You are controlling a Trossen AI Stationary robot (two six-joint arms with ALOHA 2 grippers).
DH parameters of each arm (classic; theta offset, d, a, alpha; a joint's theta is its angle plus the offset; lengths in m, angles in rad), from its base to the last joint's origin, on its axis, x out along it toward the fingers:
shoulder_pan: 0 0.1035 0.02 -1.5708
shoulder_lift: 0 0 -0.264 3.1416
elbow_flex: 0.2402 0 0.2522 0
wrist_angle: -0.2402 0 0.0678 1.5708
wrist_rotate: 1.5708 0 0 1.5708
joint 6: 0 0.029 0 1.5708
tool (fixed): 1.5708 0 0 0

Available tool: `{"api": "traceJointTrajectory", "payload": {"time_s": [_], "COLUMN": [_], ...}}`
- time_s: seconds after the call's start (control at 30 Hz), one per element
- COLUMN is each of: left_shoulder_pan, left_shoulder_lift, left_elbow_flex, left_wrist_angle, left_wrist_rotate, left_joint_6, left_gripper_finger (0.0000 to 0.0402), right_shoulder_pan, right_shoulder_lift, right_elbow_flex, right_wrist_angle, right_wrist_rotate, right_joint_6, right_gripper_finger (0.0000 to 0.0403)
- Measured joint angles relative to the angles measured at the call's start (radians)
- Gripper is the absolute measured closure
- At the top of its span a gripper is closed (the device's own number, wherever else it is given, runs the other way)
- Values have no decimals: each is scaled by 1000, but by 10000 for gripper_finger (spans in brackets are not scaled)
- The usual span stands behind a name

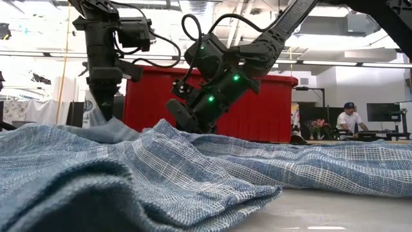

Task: Fold Laundry from Bin
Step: Fold the patterned blue shirt

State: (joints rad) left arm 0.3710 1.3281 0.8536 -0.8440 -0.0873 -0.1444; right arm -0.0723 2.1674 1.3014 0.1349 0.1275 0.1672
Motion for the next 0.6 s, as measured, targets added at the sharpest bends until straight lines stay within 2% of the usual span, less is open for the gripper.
{"api": "traceJointTrajectory", "payload": {"time_s": [0.23, 0.37, 0.6], "left_shoulder_pan": [-7, -8, -12], "left_shoulder_lift": [0, 0, -25], "left_elbow_flex": [0, 0, 16], "left_wrist_angle": [-64, -94, -175], "left_wrist_rotate": [42, -2, -26], "left_joint_6": [-42, -81, -224], "left_gripper_finger": [285, 249, 234], "right_shoulder_pan": [-2, -2, -7], "right_shoulder_lift": [-5, -5, -5], "right_elbow_flex": [0, 0, 16], "right_wrist_angle": [16, 32, 25], "right_wrist_rotate": [0, 0, 0], "right_joint_6": [-12, -17, -12], "right_gripper_finger": [365, 365, 365]}}
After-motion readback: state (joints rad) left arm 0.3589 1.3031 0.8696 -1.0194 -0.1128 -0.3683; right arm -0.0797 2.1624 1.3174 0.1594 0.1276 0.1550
